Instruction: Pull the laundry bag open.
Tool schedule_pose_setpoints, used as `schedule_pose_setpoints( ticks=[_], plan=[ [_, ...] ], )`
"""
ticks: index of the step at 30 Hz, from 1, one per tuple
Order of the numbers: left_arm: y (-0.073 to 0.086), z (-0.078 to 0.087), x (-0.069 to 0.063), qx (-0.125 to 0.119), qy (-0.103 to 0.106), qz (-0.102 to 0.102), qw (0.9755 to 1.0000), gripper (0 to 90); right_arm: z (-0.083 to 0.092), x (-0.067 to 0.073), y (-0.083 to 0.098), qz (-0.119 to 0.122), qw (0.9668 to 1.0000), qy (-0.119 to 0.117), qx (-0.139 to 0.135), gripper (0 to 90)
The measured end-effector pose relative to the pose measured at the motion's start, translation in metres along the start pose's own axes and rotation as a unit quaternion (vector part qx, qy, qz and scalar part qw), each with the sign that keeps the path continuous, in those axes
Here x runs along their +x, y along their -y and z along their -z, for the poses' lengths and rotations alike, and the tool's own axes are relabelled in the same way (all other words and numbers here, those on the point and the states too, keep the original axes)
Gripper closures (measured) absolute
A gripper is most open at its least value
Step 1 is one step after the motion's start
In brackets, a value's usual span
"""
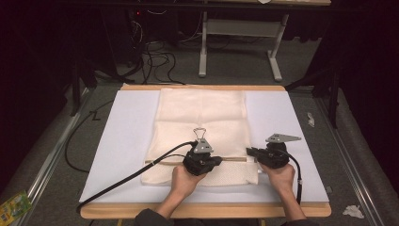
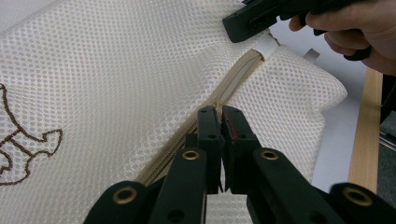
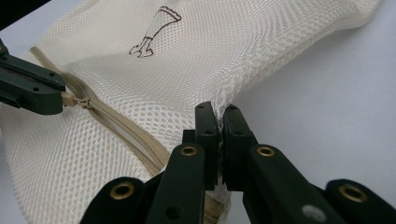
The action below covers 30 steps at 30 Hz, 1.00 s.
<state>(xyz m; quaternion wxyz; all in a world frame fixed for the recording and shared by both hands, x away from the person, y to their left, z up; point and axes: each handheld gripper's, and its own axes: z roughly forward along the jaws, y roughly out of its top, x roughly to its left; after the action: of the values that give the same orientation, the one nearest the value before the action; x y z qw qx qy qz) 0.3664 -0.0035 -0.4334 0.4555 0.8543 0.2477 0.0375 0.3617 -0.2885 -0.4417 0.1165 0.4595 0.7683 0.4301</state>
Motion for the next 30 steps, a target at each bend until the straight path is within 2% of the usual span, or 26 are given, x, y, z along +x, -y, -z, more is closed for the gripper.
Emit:
schedule_pose_setpoints(
  ticks=[6,11,15,30],
  plan=[
    [0.000,-0.001,0.002,-0.003,0.006,0.009,0.9999,87.0,0.001,0.000,-0.003,0.002,1.0000,0.003,0.002,88.4],
    [0.001,0.006,0.005,-0.006,-0.004,0.010,0.9999,87.0,0.000,-0.002,-0.004,0.004,1.0000,0.007,0.001,88.4],
    [0.003,0.009,0.010,-0.009,-0.001,0.022,0.9997,87.0,0.000,-0.002,-0.005,0.002,1.0000,0.008,0.001,88.4],
    [0.003,0.015,0.010,-0.012,-0.005,0.017,0.9998,87.0,-0.001,0.000,-0.007,0.006,1.0000,0.007,0.000,88.4]
  ],
)
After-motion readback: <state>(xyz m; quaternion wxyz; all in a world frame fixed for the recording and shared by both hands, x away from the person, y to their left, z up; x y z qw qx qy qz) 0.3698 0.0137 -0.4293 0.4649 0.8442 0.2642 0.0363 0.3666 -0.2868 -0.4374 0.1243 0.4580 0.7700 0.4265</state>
